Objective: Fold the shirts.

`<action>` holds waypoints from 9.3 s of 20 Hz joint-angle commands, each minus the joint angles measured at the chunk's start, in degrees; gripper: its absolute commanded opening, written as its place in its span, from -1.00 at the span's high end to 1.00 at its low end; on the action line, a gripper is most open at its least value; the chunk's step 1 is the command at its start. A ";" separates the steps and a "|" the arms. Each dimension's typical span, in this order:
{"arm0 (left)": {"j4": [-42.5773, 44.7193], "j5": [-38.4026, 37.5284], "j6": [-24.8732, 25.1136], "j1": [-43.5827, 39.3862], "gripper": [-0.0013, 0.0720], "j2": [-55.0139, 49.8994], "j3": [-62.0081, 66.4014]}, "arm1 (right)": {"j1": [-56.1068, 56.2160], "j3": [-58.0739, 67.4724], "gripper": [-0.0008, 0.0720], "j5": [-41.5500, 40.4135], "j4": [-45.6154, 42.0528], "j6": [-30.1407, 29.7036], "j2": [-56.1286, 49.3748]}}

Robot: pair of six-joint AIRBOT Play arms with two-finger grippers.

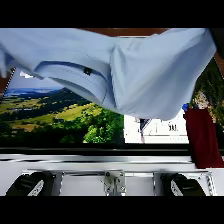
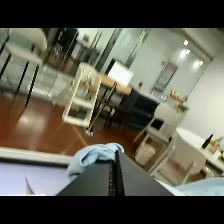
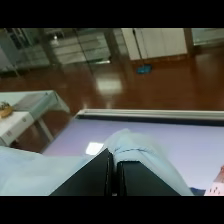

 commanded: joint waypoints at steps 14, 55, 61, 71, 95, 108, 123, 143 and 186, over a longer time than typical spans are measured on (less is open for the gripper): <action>14.16 -19.71 -8.74 0.15 0.87 -1.25 -22.03 | -0.02 0.68 0.79 9.07 -3.96 6.36 -21.42; -3.61 -8.09 -10.80 -12.33 0.87 -10.34 -46.73 | -5.70 -50.62 -0.85 -7.72 1.29 8.26 -32.63; -3.54 -7.08 -8.81 -12.31 0.87 -10.34 -45.16 | -3.37 -50.38 0.76 -17.79 11.89 8.39 -33.75; -3.41 8.09 -1.75 7.67 0.87 -2.91 -17.09 | -14.69 -15.63 0.79 -6.51 12.63 -5.70 -7.69; 12.39 -1.57 -6.38 9.68 0.88 15.87 -2.23 | -15.30 5.11 0.79 56.92 -5.03 16.31 0.92; 38.82 -26.18 -14.53 9.68 0.88 19.10 -12.04 | -15.30 -14.45 0.79 53.57 -7.28 23.98 5.70; 18.23 3.32 -15.30 9.09 0.87 -30.14 -20.46 | -15.02 -41.86 0.79 -15.76 8.15 23.34 -30.95; -0.22 -33.59 2.58 21.62 -0.96 -37.40 -34.27 | -34.23 -39.34 -0.87 10.99 -15.13 2.82 -25.05; -13.90 -22.29 14.78 11.74 0.87 -27.32 -29.16 | -22.99 -44.28 0.79 -4.20 4.37 -3.26 -39.63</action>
